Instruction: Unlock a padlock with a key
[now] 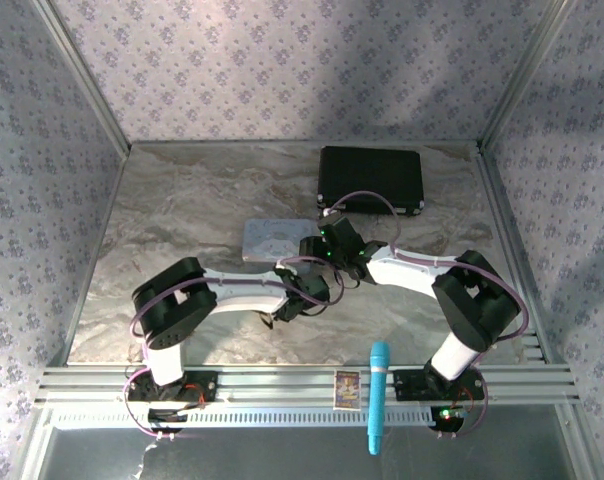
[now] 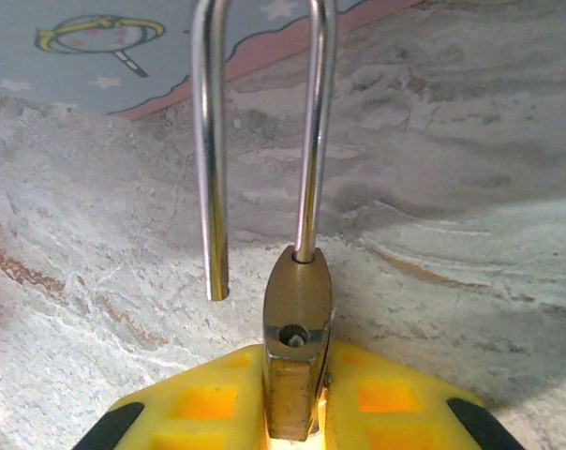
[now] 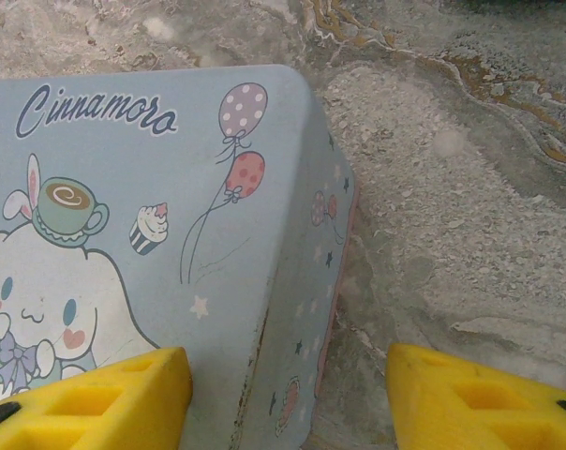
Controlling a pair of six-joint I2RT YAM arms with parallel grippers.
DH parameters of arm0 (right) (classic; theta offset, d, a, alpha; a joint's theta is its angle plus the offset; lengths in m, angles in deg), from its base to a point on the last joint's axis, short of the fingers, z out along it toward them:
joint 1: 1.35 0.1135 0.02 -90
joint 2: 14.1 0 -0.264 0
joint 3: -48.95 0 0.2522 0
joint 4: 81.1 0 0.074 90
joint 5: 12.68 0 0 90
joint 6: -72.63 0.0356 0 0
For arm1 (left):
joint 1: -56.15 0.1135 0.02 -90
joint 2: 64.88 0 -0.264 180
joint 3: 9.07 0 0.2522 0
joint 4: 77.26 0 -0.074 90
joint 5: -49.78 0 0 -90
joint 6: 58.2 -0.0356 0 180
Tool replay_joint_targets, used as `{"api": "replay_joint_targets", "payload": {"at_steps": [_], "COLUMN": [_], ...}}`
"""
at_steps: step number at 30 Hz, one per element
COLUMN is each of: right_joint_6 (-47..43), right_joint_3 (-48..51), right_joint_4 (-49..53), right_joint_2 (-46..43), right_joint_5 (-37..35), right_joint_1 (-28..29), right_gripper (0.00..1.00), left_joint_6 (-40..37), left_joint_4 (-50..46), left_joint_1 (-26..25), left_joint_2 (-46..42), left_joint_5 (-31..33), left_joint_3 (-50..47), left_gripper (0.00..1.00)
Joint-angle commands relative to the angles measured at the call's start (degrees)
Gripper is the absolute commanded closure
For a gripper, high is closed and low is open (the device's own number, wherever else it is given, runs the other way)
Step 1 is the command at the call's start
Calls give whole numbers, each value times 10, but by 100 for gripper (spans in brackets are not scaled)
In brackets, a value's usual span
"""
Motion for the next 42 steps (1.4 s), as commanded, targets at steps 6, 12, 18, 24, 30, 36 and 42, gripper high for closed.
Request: {"api": "replay_joint_targets", "payload": {"at_steps": [6,12,18,24,30,36,42], "right_joint_6": [3,3,4,-6,-56,-111,-107], "right_joint_3": [29,27,28,24,-13,-55,-42], "right_joint_4": [99,98,98,99,121,147,176], "right_joint_2": [49,51,53,40,5,-42,-123], "right_joint_5": [-41,-42,-42,-28,-21,34,61], "right_joint_1": [-1,-2,-1,-8,-25,-46,-44], "right_gripper": [43,43,43,44,39,1,1], "left_joint_6": [-8,-17,-25,-21,-25,-26,3], "left_joint_4": [-26,-7,24,36,86,168,268], "left_joint_1": [-21,-25,-26,-15,17,89,175], "left_joint_2": [18,-14,-35,-71,-174,-292,-388], "left_joint_5": [11,8,-25,-40,-88,-188,-310], "left_joint_3": [8,3,-6,-20,-56,-107,-167], "left_gripper": [79,79,75,62,1,0,0]}}
